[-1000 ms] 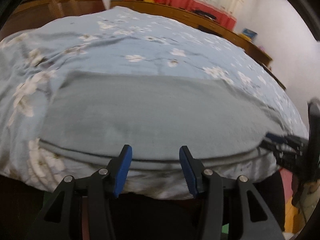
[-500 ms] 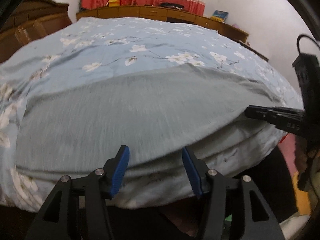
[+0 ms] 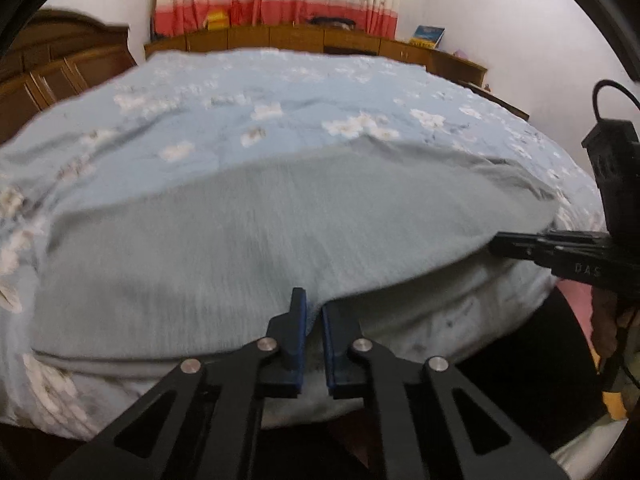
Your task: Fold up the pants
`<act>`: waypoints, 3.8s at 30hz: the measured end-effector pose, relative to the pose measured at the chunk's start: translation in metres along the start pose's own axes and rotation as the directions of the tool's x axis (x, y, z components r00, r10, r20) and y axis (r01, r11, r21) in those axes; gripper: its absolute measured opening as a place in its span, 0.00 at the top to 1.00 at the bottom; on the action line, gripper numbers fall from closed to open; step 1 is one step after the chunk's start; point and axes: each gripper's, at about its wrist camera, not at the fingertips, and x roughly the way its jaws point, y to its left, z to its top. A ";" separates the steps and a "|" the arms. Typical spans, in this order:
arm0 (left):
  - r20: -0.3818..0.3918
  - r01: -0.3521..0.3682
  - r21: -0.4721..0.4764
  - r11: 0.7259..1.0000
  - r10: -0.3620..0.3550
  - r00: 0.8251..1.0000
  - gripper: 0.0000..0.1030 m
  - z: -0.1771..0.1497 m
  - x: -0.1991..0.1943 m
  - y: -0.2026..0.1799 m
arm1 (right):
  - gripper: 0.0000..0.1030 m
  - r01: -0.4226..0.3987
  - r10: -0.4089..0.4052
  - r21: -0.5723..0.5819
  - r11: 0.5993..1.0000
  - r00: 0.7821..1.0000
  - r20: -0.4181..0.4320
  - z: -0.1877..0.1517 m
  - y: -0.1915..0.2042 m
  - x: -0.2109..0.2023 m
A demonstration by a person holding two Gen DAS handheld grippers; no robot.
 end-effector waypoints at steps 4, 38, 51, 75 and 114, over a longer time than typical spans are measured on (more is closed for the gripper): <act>-0.049 0.022 -0.035 0.999 -0.024 0.999 0.93 -0.006 0.008 0.008 | 0.93 0.002 -0.001 0.036 0.999 0.999 -0.043 -0.006 -0.006 0.010; -0.099 -0.191 -0.393 0.899 0.165 0.981 0.46 -0.020 -0.024 0.208 | 0.71 0.022 -0.026 -0.054 0.998 0.998 -0.064 0.010 0.043 0.049; -0.066 -0.253 -0.304 0.919 0.244 0.967 0.91 0.001 -0.019 0.177 | 0.70 -0.002 0.003 0.017 1.000 0.997 -0.082 0.012 0.037 0.060; -0.013 -0.173 -0.503 0.846 0.193 0.981 0.72 -0.002 0.002 0.186 | 0.39 -0.059 0.058 -0.021 0.998 0.996 -0.063 0.012 0.052 0.042; 0.212 0.182 -0.105 0.978 -0.157 0.965 0.93 0.141 -0.037 -0.021 | 0.25 0.158 -0.164 0.110 0.981 0.985 0.052 0.017 -0.034 -0.055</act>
